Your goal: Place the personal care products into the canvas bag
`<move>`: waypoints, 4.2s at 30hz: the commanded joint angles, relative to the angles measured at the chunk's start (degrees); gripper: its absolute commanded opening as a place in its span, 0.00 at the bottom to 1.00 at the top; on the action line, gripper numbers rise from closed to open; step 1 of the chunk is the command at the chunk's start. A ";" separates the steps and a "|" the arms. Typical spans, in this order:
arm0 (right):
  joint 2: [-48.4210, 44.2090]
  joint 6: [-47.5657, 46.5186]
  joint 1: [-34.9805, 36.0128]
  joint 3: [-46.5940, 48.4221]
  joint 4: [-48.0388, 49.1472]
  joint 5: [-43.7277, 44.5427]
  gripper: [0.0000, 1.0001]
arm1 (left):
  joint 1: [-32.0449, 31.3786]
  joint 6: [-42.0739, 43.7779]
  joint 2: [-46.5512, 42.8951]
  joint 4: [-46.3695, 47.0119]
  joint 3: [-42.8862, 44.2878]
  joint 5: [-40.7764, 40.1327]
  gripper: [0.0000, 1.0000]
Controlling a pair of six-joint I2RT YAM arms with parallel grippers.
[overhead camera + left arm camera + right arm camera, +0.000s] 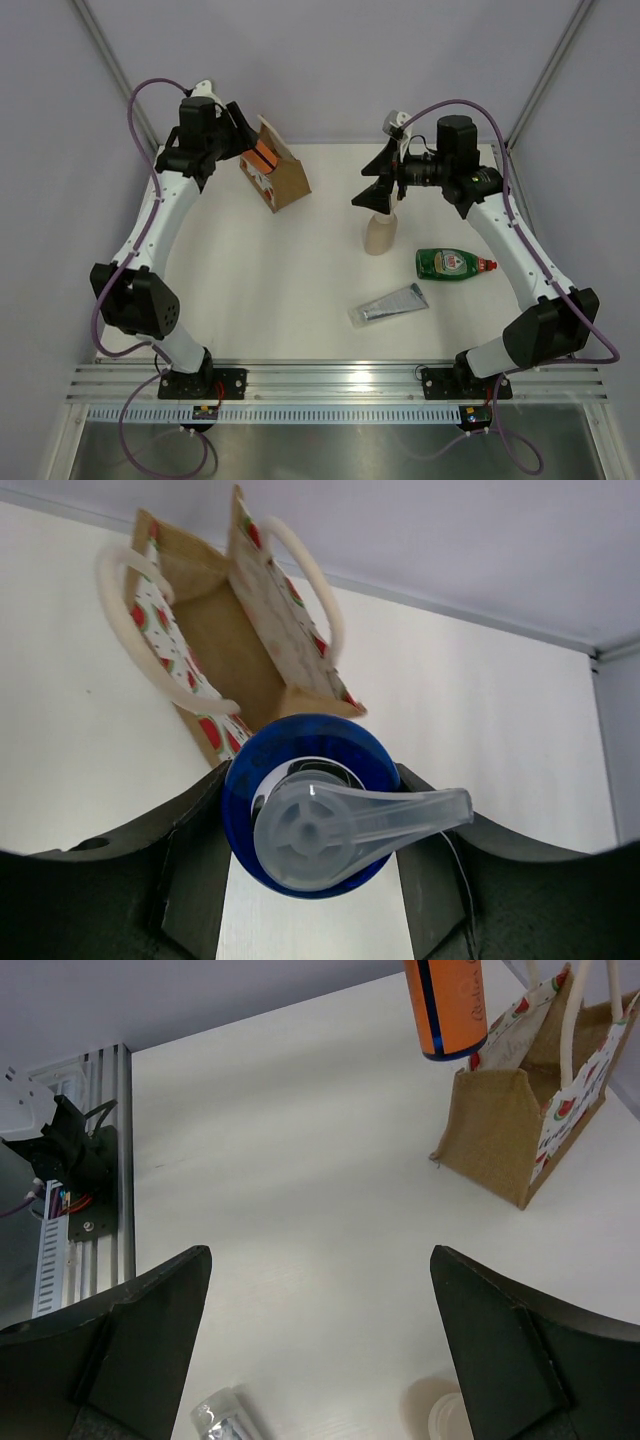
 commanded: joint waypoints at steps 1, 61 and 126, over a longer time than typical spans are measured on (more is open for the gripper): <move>-2.09 1.48 -1.45 -1.42 0.68 -2.09 0.99 | 1.21 0.31 3.67 8.74 6.96 -7.71 0.00; -5.52 0.79 -5.50 -6.70 -0.38 -3.50 1.00 | 3.14 10.85 37.79 27.82 27.27 -10.44 0.89; -0.77 18.89 6.63 -33.59 35.12 57.06 0.84 | 4.64 -2.60 -63.82 14.99 -66.42 -1.12 0.99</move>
